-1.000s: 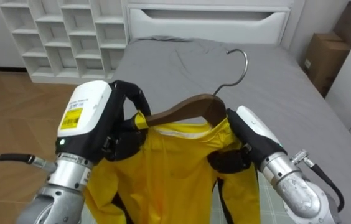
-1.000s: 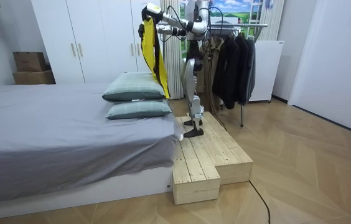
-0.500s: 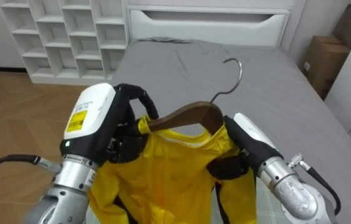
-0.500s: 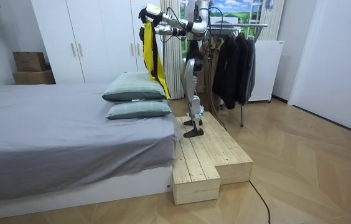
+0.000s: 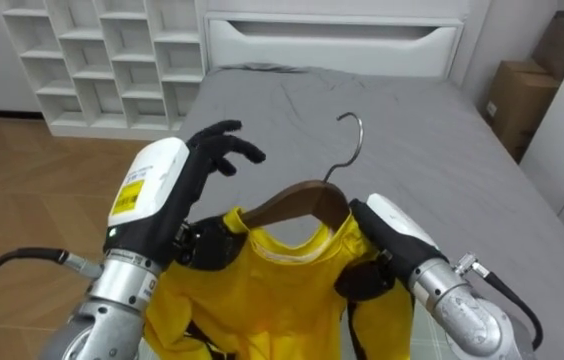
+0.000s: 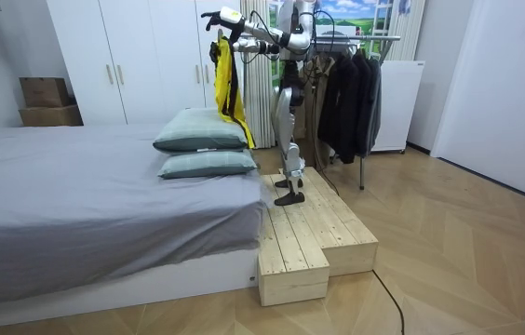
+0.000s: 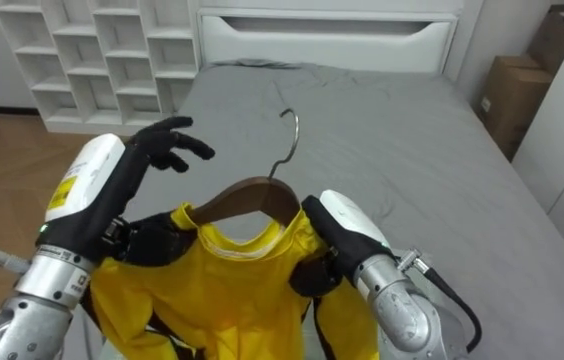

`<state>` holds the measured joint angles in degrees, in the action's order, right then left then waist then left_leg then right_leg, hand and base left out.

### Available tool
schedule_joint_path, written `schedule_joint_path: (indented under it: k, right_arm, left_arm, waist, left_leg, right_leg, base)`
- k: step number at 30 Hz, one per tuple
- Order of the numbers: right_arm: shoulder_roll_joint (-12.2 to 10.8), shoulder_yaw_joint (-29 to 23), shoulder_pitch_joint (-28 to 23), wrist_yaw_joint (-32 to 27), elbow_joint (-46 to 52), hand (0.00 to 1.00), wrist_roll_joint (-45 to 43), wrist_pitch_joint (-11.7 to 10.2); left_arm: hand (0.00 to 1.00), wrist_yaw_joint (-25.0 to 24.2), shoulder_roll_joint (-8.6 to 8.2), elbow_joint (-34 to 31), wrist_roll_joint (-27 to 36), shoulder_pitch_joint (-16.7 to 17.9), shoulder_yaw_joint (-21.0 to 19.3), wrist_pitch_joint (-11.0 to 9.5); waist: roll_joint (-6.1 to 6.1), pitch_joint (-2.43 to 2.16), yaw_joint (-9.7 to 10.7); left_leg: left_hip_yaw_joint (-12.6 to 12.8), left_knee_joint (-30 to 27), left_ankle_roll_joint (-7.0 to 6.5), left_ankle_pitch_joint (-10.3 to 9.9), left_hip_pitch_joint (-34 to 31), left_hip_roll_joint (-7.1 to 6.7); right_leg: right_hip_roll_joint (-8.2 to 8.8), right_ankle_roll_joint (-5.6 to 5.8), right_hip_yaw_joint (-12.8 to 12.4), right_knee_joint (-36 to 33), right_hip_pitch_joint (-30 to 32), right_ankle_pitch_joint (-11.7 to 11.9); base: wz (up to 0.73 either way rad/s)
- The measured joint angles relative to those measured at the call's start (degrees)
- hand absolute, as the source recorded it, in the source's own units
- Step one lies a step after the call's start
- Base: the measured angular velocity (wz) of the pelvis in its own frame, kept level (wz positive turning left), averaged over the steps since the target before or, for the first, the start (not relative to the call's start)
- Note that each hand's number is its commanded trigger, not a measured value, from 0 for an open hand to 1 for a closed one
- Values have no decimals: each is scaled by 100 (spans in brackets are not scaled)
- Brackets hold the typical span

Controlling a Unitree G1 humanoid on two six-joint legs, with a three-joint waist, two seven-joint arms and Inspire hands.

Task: Hang clothes

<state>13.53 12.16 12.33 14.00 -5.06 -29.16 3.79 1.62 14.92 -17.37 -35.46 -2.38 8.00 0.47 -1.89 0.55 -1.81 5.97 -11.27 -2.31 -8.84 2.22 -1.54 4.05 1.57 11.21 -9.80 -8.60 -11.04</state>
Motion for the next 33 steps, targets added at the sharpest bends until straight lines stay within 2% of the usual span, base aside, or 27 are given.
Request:
schedule_joint_path:
  k: [12,16,20,23,25,29,33]
  right_arm:
    - [13,-12,-2,1,-57,100,-112,5]
    - [31,-282,-14,1,-63,100,-112,-6]
    - [52,-554,-104,-19,-60,100,-119,-57]
    - [174,-727,-430,-21,-72,100,-143,-67]
    - [298,-867,-684,-22,-184,100,-251,-66]
    - [311,-1169,-896,-128,-352,100,-358,-64]
    - [400,-1493,-969,-169,-348,100,-168,-63]
  left_arm:
    - [0,20,-66,53,117,-1,-8,-2]
    - [0,20,-172,123,110,6,-168,-7]
    - [0,39,-173,133,144,21,-271,-31]
    - [0,124,-172,248,659,126,-401,-78]
    - [0,248,-175,514,860,362,-559,-91]
    - [0,317,-175,1084,986,520,-827,-86]
    - [0,428,-177,1318,1320,618,-1172,-89]
  waist:
    - [5,1,14]
    - [45,6,2]
    - [98,-11,21]
    - [132,-30,29]
    - [147,-38,57]
    - [137,-33,174]
    - [30,-1,195]
  left_leg:
    - [0,-12,0,0,2,0]
    - [8,11,0,-1,20,3]
    - [9,18,0,-1,41,3]
    - [17,15,0,-1,87,1]
    - [25,56,1,-1,152,4]
    - [21,57,1,-1,147,10]
    - [157,81,8,-5,147,45]
  right_leg:
    - [1,0,2,6,-10,0]
    - [1,0,-13,9,-6,0]
    - [2,0,-12,10,-19,0]
    - [3,0,-14,15,-51,0]
    - [2,0,-39,11,-62,0]
    - [-3,0,-40,-3,-52,-1]
    - [-26,0,-171,-2,18,-2]
  base:
    - [0]
    - [0]
    - [0]
    - [0]
    - [-6]
    - [-1]
    - [-15]
